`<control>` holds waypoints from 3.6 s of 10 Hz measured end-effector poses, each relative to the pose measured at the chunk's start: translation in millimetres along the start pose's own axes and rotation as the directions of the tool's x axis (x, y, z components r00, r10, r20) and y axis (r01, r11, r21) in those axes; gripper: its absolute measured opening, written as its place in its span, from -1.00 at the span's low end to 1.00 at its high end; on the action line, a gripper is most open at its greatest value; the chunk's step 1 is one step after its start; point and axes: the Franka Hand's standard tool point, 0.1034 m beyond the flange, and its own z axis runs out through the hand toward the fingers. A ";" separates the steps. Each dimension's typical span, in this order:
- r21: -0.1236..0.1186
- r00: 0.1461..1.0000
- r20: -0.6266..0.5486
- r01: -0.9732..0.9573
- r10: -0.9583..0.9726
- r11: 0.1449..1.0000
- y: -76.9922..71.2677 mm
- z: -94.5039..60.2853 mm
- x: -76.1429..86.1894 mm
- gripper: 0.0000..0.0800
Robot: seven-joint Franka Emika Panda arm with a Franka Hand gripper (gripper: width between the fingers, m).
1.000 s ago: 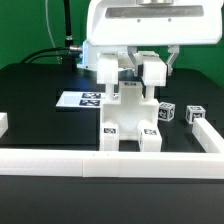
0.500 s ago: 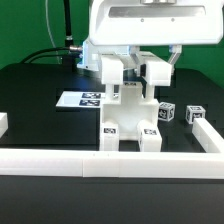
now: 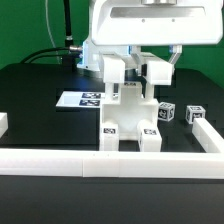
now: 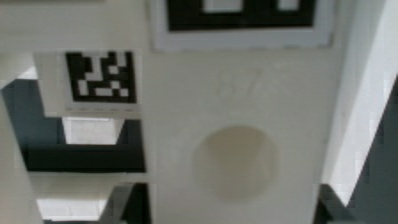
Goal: Assemble chair
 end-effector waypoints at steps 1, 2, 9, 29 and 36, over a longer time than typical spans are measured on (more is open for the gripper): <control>0.000 1.000 -0.001 0.000 0.000 1.000 0.1 -0.2 0.5 -0.29; 0.000 1.000 -0.001 0.000 0.000 1.000 0.2 -0.2 0.5 -0.29; -0.004 0.999 -0.033 -0.015 0.014 1.000 3.0 0.1 4.1 -0.29; -0.002 0.988 -0.040 -0.150 0.150 0.989 7.6 17.0 -4.0 0.16; 0.001 0.987 -0.045 -0.154 0.154 0.988 11.4 10.7 -1.7 0.62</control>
Offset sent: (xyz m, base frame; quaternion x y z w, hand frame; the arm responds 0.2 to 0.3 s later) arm 0.0000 0.0000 0.0000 0.0000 0.0000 0.0000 1.0000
